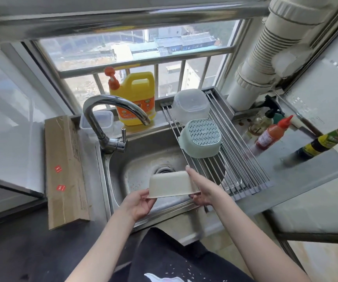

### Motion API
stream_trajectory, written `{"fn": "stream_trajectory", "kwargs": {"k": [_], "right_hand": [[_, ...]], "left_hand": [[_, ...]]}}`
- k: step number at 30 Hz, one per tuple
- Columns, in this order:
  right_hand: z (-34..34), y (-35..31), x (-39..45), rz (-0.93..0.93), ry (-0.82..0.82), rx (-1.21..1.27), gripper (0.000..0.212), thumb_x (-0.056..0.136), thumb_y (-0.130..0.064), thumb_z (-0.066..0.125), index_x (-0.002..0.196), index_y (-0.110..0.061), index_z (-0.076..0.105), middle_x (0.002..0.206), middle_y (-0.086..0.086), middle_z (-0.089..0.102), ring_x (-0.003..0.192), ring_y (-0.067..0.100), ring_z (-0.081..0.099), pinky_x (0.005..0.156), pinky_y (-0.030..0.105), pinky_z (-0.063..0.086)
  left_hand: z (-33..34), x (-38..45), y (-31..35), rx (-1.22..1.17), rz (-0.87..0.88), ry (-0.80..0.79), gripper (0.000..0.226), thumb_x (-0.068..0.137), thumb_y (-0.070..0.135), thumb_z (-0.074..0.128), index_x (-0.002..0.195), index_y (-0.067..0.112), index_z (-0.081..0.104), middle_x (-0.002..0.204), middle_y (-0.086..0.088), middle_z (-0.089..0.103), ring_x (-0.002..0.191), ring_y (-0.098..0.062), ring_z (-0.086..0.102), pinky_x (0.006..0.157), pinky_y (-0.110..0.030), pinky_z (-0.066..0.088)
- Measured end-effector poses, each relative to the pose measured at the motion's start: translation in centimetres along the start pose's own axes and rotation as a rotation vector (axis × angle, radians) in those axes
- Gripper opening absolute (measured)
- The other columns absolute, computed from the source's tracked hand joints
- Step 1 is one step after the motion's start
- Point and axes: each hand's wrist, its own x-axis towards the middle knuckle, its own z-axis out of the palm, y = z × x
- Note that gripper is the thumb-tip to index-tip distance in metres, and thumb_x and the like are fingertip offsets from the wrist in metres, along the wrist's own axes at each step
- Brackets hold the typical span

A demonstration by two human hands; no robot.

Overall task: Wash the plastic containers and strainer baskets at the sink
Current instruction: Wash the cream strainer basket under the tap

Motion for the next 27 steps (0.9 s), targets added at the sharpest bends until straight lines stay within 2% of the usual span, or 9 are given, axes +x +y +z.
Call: {"fn": "stream_trajectory", "kwargs": {"k": [3, 6, 9, 13, 16, 18, 20, 23, 27], "right_hand": [[-0.6, -0.2, 0.1, -0.104, -0.043, -0.007, 0.046, 0.087, -0.053, 0.051, 0.109, -0.013, 0.054, 0.098, 0.011, 0.055, 0.075, 0.022, 0.057, 0.046, 0.024, 0.047], [-2.2, 0.4, 0.1, -0.302, -0.025, -0.124, 0.048, 0.086, -0.04, 0.054, 0.127, -0.022, 0.037, 0.118, 0.008, 0.049, 0.098, 0.029, 0.06, 0.059, 0.034, 0.056], [-4.0, 1.4, -0.2, -0.509, 0.064, -0.166, 0.053, 0.08, -0.04, 0.052, 0.127, -0.021, 0.038, 0.116, 0.002, 0.055, 0.1, 0.021, 0.06, 0.076, 0.042, 0.056], [-7.5, 2.8, 0.4, -0.639, 0.209, -0.102, 0.04, 0.098, -0.036, 0.044, 0.132, -0.015, 0.042, 0.12, 0.005, 0.056, 0.098, 0.011, 0.058, 0.068, 0.023, 0.046], [-10.8, 3.4, 1.3, -0.656, 0.325, -0.169, 0.042, 0.101, -0.032, 0.038, 0.137, -0.011, 0.041, 0.127, 0.002, 0.052, 0.121, 0.022, 0.048, 0.088, 0.033, 0.044], [-12.8, 3.6, 2.0, -0.628, 0.39, -0.254, 0.047, 0.102, -0.035, 0.036, 0.143, -0.012, 0.037, 0.137, -0.001, 0.042, 0.14, 0.023, 0.026, 0.111, 0.04, 0.025], [-14.3, 3.5, 2.7, -0.602, 0.4, -0.332, 0.052, 0.101, -0.038, 0.034, 0.148, -0.015, 0.029, 0.154, -0.001, 0.026, 0.146, 0.021, 0.01, 0.118, 0.043, 0.011], [-15.6, 3.0, 3.1, -0.613, 0.372, -0.389, 0.051, 0.101, -0.037, 0.036, 0.148, -0.019, 0.028, 0.156, 0.001, 0.026, 0.146, 0.019, 0.015, 0.116, 0.041, 0.016], [-15.8, 2.1, 3.7, -0.658, 0.375, -0.439, 0.048, 0.101, -0.032, 0.039, 0.147, -0.02, 0.031, 0.147, 0.004, 0.042, 0.132, 0.024, 0.041, 0.106, 0.038, 0.034]], "left_hand": [[0.5, -0.9, -0.4, 0.196, 0.064, -0.001, 0.024, 0.097, 0.02, 0.044, 0.112, 0.005, 0.055, 0.095, -0.018, 0.065, 0.069, -0.029, 0.07, 0.06, -0.037, 0.06], [1.9, -1.8, -1.4, 0.476, 0.225, 0.0, 0.022, 0.095, 0.035, 0.046, 0.106, 0.024, 0.061, 0.113, -0.008, 0.061, 0.095, -0.025, 0.062, 0.085, -0.038, 0.053], [3.7, -1.2, -2.8, 0.719, 0.371, -0.025, 0.035, 0.096, 0.031, 0.046, 0.131, 0.03, 0.05, 0.129, 0.009, 0.058, 0.119, -0.015, 0.053, 0.102, -0.031, 0.039], [6.3, 0.9, -6.2, 1.156, 0.45, 0.039, 0.066, 0.089, 0.04, 0.057, 0.148, 0.028, 0.027, 0.154, 0.01, 0.022, 0.142, -0.012, 0.021, 0.118, -0.044, 0.015], [9.0, 2.3, -8.6, 1.248, 0.54, 0.029, 0.078, 0.086, 0.044, 0.06, 0.15, 0.025, 0.019, 0.159, 0.006, 0.011, 0.147, -0.015, 0.005, 0.12, -0.048, 0.008], [10.6, 3.0, -9.4, 1.307, 0.567, 0.046, 0.078, 0.087, 0.042, 0.06, 0.15, 0.02, 0.02, 0.158, 0.005, 0.016, 0.147, -0.019, 0.004, 0.12, -0.046, 0.006], [11.5, 3.7, -9.9, 1.407, 0.587, 0.082, 0.078, 0.087, 0.042, 0.06, 0.15, 0.018, 0.021, 0.157, 0.002, 0.018, 0.147, -0.023, 0.0, 0.118, -0.045, 0.004], [12.1, 4.6, -10.3, 1.524, 0.597, 0.135, 0.077, 0.086, 0.043, 0.061, 0.149, 0.017, 0.026, 0.157, -0.003, 0.022, 0.147, -0.027, -0.001, 0.117, -0.046, 0.005], [12.7, 5.2, -10.8, 1.565, 0.592, 0.185, 0.07, 0.085, 0.043, 0.061, 0.144, 0.014, 0.037, 0.151, -0.004, 0.036, 0.146, -0.03, 0.005, 0.117, -0.047, 0.009]]}}
